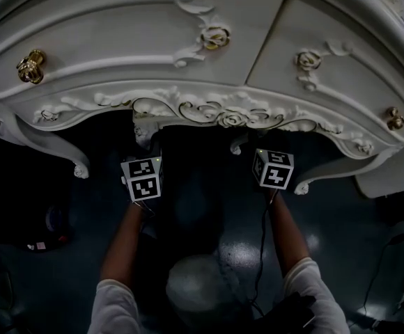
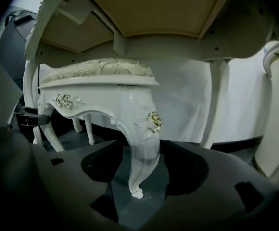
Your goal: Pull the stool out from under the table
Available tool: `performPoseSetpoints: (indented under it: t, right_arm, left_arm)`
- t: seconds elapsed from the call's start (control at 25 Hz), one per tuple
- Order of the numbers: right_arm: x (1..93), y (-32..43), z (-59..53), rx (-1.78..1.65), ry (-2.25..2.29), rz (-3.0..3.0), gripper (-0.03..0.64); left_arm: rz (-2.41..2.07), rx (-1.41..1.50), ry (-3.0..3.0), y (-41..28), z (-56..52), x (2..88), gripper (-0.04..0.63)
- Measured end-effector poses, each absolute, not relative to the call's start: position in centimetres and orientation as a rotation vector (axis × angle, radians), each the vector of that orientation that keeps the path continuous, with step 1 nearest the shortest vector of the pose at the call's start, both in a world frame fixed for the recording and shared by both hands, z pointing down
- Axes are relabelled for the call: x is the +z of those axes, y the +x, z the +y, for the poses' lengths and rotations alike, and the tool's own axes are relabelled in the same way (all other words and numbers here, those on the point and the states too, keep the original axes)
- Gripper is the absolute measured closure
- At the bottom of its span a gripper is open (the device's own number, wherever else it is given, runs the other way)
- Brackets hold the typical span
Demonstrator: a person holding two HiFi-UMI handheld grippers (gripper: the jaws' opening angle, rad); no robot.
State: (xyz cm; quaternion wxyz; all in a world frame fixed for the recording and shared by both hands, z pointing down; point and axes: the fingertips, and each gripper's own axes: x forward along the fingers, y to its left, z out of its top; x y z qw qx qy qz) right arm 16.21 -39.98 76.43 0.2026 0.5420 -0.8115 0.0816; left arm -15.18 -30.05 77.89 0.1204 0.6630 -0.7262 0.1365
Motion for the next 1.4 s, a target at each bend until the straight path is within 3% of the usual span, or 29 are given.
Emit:
performPoseSetpoints:
  t: [1.4]
  right_arm:
    - [77.1, 15.4, -41.5, 0.194, 1.527, -2.231, 0.365]
  left_arm:
    - [-2.069, 0.391, 1.932, -15.0, -29.4, 78.1, 0.368]
